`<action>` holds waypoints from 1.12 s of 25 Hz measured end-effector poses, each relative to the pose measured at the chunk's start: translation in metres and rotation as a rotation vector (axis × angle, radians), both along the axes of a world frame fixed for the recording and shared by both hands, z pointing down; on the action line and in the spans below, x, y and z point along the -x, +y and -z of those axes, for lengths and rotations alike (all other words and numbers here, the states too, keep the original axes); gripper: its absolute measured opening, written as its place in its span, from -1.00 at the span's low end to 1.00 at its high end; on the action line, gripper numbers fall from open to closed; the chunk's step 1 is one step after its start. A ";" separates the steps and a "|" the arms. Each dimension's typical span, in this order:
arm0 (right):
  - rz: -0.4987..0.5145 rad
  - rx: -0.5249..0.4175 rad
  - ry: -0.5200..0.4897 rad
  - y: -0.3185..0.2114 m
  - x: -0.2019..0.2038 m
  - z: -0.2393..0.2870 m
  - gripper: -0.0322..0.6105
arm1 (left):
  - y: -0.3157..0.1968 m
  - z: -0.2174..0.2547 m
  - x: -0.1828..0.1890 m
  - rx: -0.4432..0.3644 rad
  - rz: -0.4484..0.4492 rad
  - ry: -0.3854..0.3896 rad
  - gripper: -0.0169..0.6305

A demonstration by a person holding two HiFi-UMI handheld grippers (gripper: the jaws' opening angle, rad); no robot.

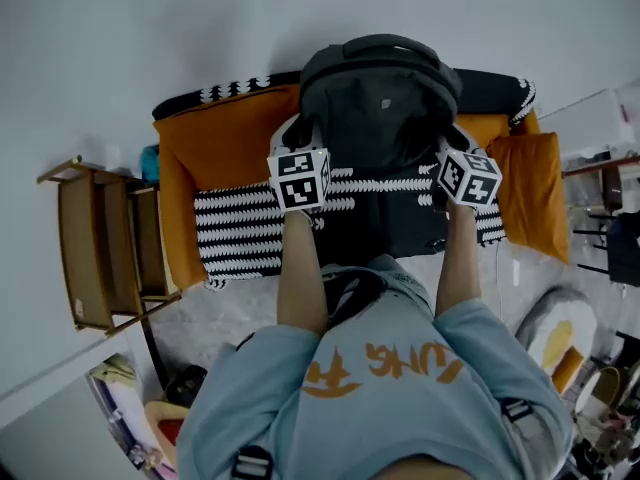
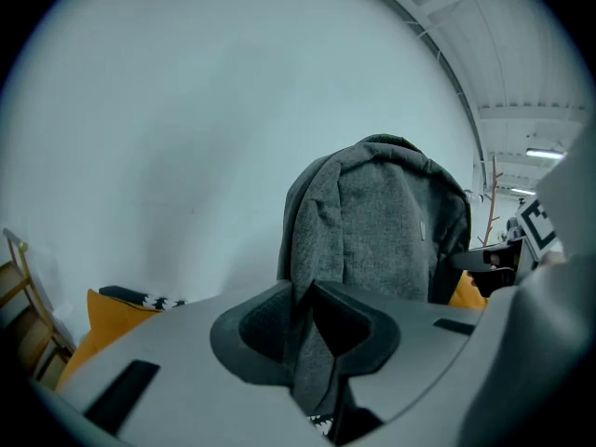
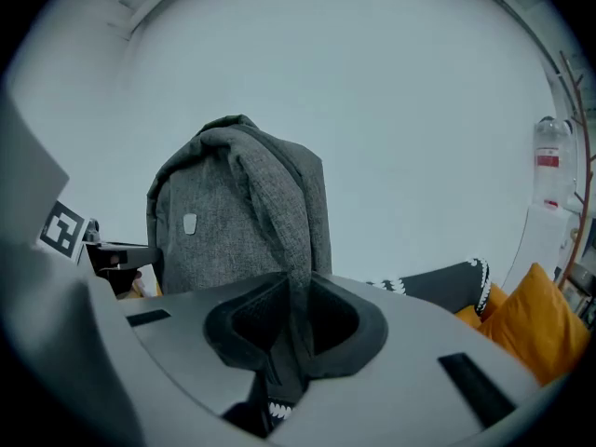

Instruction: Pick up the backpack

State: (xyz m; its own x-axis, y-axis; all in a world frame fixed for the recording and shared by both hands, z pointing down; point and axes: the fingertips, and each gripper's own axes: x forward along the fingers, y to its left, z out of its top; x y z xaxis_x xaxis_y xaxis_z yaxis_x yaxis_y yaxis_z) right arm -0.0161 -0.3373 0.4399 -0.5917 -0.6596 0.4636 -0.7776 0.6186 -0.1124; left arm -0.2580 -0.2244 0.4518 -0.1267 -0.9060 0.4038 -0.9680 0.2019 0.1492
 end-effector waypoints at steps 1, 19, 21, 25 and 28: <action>-0.001 -0.019 -0.005 0.001 0.001 0.009 -0.77 | 0.000 0.009 0.001 -0.012 -0.004 -0.012 -0.70; 0.086 -0.294 -0.089 -0.016 0.000 0.133 -0.78 | -0.005 0.141 -0.007 -0.233 0.027 -0.149 -0.73; 0.090 -0.296 -0.084 -0.018 0.000 0.133 -0.78 | -0.006 0.141 -0.008 -0.232 0.033 -0.150 -0.73; 0.094 -0.286 -0.079 -0.026 -0.004 0.128 -0.78 | -0.014 0.136 -0.013 -0.221 0.031 -0.146 -0.73; 0.099 -0.277 -0.078 -0.033 -0.007 0.123 -0.78 | -0.020 0.132 -0.015 -0.209 0.031 -0.145 -0.74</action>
State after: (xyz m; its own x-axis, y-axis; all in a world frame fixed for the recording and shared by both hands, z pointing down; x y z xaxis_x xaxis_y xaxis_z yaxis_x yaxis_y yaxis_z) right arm -0.0095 -0.3702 0.3167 -0.6859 -0.6920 0.2251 -0.7078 0.7063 0.0143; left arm -0.2427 -0.2449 0.3200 -0.1982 -0.9627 0.1842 -0.9762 0.2107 0.0508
